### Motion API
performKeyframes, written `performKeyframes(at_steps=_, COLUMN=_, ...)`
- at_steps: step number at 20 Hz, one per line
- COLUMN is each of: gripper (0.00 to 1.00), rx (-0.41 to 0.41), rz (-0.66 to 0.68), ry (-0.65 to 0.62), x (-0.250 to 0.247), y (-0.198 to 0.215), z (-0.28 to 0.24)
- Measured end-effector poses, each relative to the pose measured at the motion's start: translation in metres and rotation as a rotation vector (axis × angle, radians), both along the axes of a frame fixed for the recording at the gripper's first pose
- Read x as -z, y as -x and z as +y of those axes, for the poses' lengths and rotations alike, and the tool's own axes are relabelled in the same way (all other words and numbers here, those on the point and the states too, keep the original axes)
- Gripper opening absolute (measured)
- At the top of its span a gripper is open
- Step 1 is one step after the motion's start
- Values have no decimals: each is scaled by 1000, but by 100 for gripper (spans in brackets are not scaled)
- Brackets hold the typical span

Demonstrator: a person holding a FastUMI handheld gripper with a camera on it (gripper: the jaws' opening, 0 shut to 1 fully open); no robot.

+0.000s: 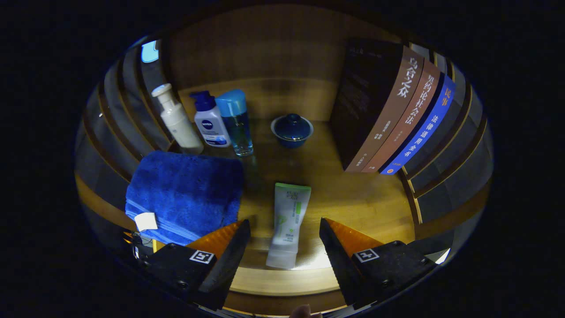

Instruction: Pull open the drawer, take out the items inside it, and place them on the countertop above the cabinet.

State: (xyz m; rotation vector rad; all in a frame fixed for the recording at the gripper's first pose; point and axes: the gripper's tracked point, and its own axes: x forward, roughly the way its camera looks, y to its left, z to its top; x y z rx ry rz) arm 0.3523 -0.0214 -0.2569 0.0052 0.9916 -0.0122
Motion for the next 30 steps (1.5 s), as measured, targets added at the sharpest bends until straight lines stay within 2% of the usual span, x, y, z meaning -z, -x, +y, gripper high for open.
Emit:
performKeyframes(at_steps=1, gripper=98, rx=-2, rz=-34, ry=-18, x=-7, y=2, z=7)
performKeyframes(at_steps=5, gripper=100, rx=-5, rz=-162, ry=-94, x=-40, y=17, z=26)
performKeyframes(at_steps=11, gripper=99, rx=-83, rz=-382, ry=-160, x=-94, y=52, z=48)
performKeyframes(at_steps=16, gripper=99, rx=-79, rz=-606, ry=-145, x=-161, y=97, z=42)
performKeyframes(at_steps=20, gripper=100, rx=-115, rz=-748, ry=-105, x=-199, y=143, z=40)
performKeyframes(at_steps=25, gripper=99, rx=-143, rz=-862, ry=-99, x=-211, y=205, z=47)
performKeyframes(at_steps=30, gripper=99, rx=-103, rz=-894, ry=-87, x=-174, y=259, z=45)
